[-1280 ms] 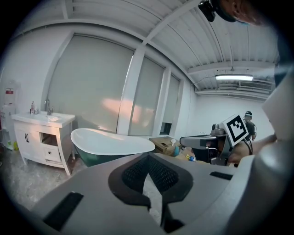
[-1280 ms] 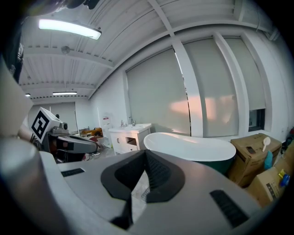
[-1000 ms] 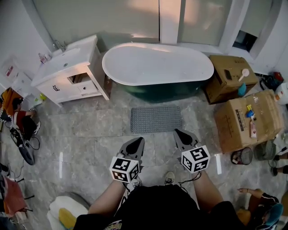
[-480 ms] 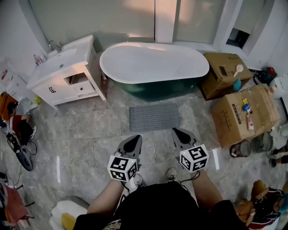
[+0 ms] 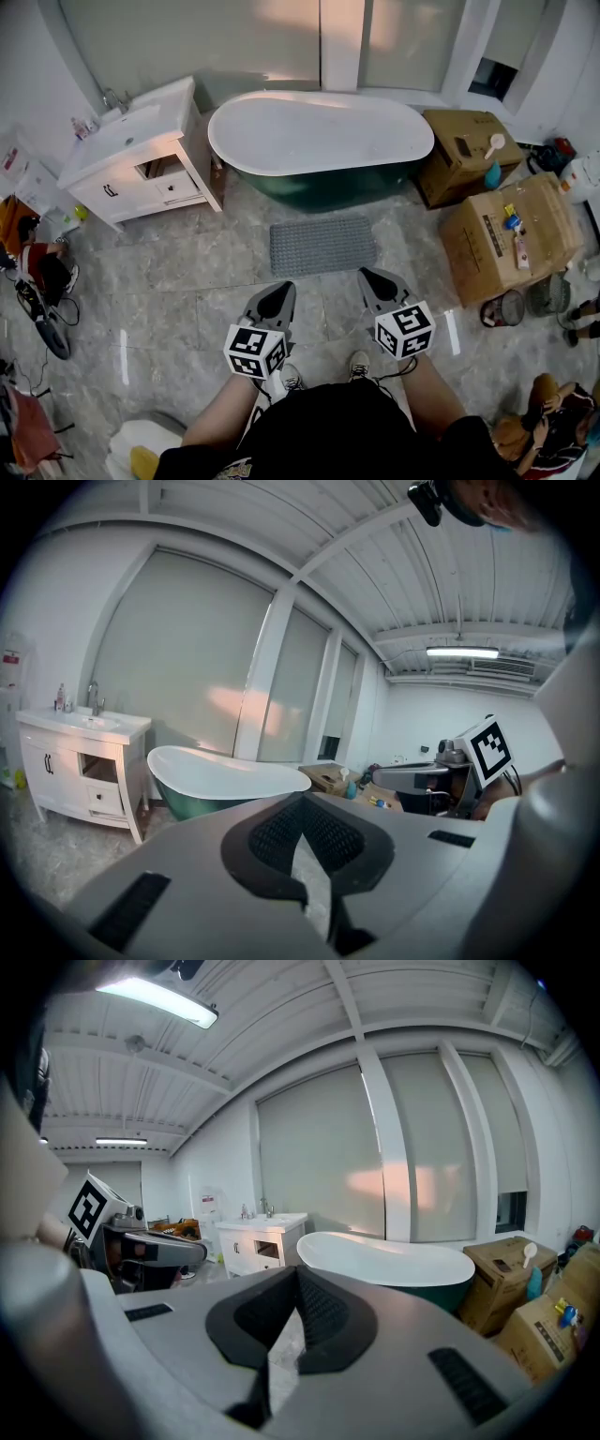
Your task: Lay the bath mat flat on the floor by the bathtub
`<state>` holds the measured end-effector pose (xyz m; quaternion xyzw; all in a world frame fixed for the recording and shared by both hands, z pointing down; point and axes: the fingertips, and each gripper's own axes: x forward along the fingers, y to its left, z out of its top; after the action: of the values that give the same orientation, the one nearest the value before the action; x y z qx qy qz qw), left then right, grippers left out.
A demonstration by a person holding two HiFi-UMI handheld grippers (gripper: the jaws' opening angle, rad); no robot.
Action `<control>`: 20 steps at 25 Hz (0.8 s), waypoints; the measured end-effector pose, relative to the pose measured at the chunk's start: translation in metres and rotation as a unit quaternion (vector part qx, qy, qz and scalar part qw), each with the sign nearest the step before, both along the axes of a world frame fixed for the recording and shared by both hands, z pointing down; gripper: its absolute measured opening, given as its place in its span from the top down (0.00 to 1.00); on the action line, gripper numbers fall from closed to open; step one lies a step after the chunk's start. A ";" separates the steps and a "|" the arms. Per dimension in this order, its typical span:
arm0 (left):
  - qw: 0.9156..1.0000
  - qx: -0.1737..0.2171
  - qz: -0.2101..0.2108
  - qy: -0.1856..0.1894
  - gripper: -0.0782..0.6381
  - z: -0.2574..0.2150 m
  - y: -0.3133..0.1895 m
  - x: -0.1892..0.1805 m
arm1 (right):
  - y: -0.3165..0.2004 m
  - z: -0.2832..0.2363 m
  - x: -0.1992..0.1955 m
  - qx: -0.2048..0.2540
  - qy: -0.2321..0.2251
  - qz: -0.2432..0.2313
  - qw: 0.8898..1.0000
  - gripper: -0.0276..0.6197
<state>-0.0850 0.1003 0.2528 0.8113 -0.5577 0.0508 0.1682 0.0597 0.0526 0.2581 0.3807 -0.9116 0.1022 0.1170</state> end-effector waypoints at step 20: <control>1.000 0.004 -0.010 0.004 0.87 -0.002 0.005 0.007 | 0.003 -0.001 0.003 0.001 -0.001 -0.011 1.000 0.93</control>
<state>-0.0781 0.1048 0.2510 0.8063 -0.5656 0.0440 0.1676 0.0628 0.0558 0.2567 0.3708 -0.9159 0.1004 0.1164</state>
